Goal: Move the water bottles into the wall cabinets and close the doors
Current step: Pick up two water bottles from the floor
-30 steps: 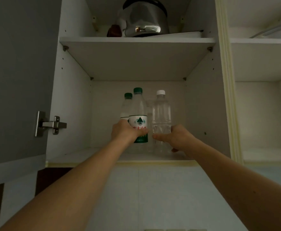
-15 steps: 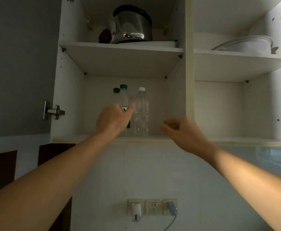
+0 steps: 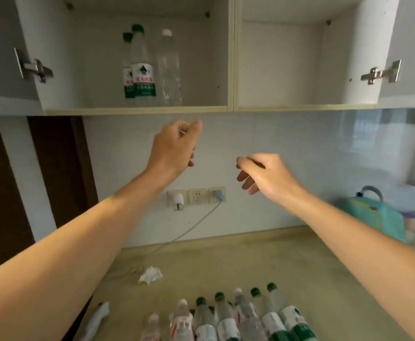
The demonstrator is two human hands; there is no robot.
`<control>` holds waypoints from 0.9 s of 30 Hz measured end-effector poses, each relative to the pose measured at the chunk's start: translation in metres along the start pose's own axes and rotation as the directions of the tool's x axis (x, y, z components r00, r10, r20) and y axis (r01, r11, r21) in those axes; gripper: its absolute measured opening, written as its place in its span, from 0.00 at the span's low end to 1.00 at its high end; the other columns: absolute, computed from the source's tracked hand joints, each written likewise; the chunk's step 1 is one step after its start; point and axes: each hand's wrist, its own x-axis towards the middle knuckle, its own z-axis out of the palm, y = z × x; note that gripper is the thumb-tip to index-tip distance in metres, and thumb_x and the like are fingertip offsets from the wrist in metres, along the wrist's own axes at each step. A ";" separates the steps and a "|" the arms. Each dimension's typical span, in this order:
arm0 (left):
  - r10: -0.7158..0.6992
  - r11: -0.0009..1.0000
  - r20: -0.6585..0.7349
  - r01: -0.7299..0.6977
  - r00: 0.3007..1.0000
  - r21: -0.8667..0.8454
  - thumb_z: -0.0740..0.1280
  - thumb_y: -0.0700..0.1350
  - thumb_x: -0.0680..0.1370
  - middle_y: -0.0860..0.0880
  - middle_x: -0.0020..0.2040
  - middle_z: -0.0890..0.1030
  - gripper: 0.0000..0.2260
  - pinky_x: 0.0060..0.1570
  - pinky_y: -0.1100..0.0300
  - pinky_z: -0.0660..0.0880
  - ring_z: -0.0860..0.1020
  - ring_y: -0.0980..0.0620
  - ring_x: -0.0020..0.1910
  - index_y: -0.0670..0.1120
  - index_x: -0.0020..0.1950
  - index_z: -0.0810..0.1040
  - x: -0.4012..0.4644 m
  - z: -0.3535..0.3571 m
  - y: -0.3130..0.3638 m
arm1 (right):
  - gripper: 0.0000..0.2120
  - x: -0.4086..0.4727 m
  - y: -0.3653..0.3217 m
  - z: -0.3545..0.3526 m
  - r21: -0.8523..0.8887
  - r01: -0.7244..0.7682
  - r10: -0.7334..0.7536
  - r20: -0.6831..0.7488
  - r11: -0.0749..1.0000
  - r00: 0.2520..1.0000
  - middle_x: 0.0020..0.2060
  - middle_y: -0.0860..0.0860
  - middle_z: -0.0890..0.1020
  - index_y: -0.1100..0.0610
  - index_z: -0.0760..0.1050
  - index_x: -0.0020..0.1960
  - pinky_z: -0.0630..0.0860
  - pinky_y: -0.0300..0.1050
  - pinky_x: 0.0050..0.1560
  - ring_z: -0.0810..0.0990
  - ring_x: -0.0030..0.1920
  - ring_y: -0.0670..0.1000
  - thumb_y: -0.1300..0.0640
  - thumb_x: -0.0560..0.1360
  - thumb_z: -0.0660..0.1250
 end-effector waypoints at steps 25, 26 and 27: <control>-0.408 0.865 0.668 0.497 0.623 0.066 0.72 0.63 0.74 0.61 0.26 0.72 0.18 0.29 0.70 0.66 0.68 0.61 0.26 0.51 0.37 0.73 -0.495 0.181 -0.217 | 0.07 -0.486 0.302 0.032 -0.156 -0.817 0.829 0.028 0.555 0.558 0.38 0.52 0.82 0.61 0.78 0.45 0.81 0.51 0.39 0.80 0.37 0.52 0.58 0.79 0.68; -0.432 0.855 0.663 0.511 0.611 0.087 0.72 0.63 0.74 0.62 0.27 0.73 0.17 0.30 0.70 0.66 0.69 0.62 0.27 0.51 0.38 0.74 -0.511 0.194 -0.223 | 0.05 -0.495 0.317 0.028 -0.157 -0.826 0.840 0.060 0.542 0.539 0.44 0.53 0.83 0.59 0.80 0.51 0.83 0.48 0.41 0.83 0.42 0.53 0.57 0.79 0.68; -0.466 0.841 0.654 0.527 0.597 0.118 0.71 0.63 0.74 0.61 0.29 0.75 0.16 0.31 0.70 0.66 0.71 0.62 0.29 0.52 0.40 0.75 -0.528 0.207 -0.230 | 0.06 -0.505 0.334 0.023 -0.160 -0.832 0.847 0.084 0.531 0.524 0.47 0.52 0.83 0.57 0.80 0.55 0.84 0.47 0.43 0.83 0.45 0.52 0.56 0.80 0.68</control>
